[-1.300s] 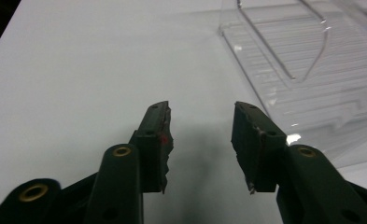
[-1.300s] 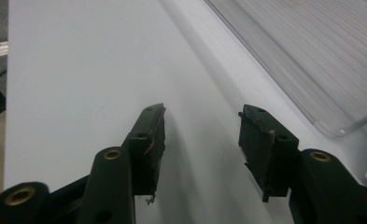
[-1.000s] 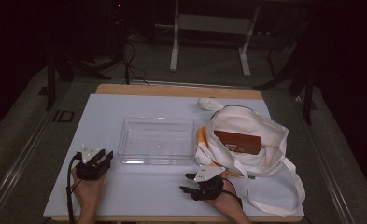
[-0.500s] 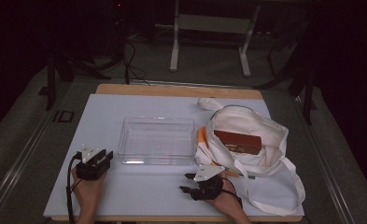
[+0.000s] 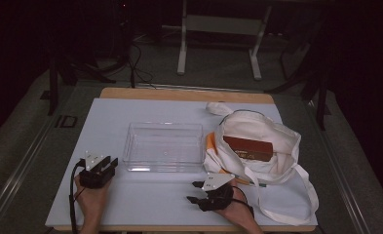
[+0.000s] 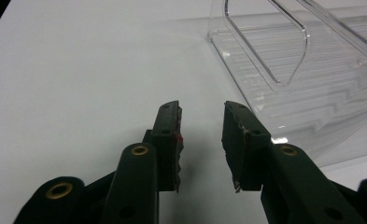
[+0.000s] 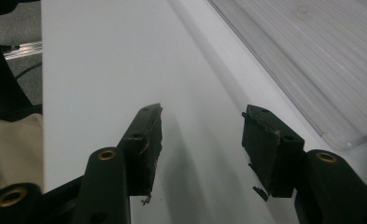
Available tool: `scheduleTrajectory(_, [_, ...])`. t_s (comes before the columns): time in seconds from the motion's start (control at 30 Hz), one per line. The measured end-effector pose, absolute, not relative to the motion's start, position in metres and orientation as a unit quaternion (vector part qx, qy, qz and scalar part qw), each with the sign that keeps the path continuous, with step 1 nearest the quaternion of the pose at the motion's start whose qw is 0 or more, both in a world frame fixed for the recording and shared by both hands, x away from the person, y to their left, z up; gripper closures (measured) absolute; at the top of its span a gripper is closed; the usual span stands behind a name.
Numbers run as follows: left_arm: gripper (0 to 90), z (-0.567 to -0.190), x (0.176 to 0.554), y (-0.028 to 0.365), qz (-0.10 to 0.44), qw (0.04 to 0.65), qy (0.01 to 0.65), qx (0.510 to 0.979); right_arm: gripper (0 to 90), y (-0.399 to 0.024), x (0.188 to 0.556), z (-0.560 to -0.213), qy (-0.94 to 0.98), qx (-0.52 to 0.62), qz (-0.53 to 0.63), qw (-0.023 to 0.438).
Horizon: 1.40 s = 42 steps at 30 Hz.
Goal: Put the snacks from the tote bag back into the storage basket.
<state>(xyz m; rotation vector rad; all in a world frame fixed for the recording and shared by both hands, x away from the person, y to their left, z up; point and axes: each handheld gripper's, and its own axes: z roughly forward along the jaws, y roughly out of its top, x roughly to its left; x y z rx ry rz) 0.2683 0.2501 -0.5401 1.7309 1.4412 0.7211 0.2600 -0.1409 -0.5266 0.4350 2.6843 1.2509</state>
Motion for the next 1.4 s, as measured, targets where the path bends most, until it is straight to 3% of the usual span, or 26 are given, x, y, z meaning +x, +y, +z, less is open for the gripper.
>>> scheduleTrajectory(1.4, [66.3,-0.54,0.268,0.25,0.282,0.378,0.566,0.676,48.1,-0.147,0.262,-0.481,0.913,0.111,0.377,0.114])
